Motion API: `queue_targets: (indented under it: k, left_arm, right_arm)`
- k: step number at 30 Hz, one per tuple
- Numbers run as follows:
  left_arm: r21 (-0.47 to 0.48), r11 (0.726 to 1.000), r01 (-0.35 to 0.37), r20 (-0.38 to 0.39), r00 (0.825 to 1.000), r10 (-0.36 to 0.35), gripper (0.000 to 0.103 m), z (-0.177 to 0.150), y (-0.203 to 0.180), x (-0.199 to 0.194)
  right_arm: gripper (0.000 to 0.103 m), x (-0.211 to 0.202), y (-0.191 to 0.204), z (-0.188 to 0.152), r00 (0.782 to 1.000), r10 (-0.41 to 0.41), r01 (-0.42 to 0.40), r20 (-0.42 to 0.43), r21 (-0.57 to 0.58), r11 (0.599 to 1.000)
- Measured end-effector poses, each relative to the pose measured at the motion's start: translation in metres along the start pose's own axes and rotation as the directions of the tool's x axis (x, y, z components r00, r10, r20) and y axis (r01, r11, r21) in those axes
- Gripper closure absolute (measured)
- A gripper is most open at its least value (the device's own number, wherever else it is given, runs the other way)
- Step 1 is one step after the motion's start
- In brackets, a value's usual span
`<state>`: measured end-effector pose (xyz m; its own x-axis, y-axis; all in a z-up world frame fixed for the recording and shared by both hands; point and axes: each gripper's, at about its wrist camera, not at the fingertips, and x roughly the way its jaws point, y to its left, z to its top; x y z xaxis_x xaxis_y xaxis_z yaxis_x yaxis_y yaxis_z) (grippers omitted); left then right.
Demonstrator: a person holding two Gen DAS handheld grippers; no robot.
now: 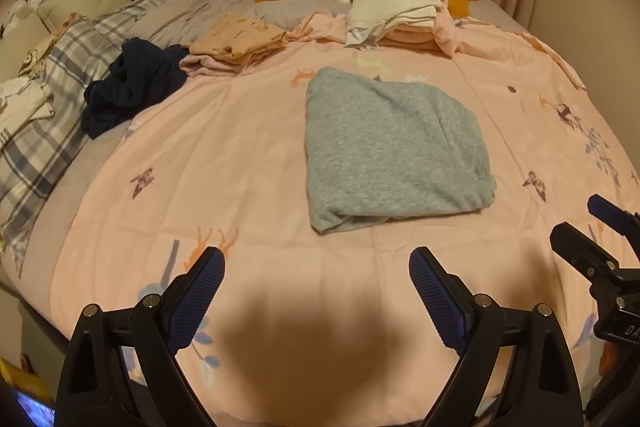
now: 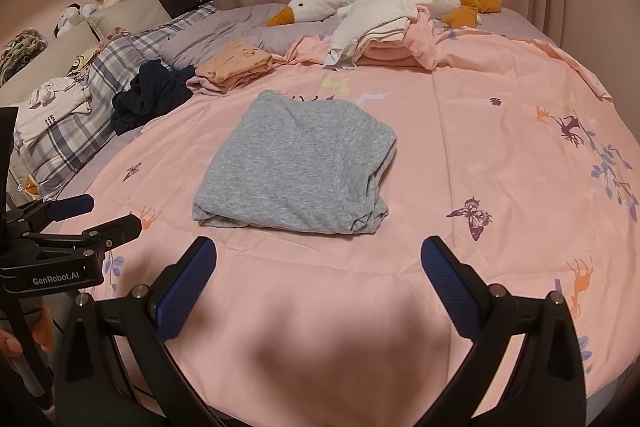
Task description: Fold small clothes
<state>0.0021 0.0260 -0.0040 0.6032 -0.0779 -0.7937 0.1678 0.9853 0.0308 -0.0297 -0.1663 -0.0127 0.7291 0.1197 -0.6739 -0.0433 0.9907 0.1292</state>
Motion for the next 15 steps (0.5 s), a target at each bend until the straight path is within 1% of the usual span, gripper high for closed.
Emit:
queue_targets:
  k: [15]
  left_arm:
    - [-0.014,1.000,0.002,0.006,1.000,-0.002,0.010,-0.0008,0.0009,-0.0024]
  right_arm:
    - [0.000,-0.0007,0.0010,-0.0008,1.000,0.002,-0.002,0.000,0.006,1.000]
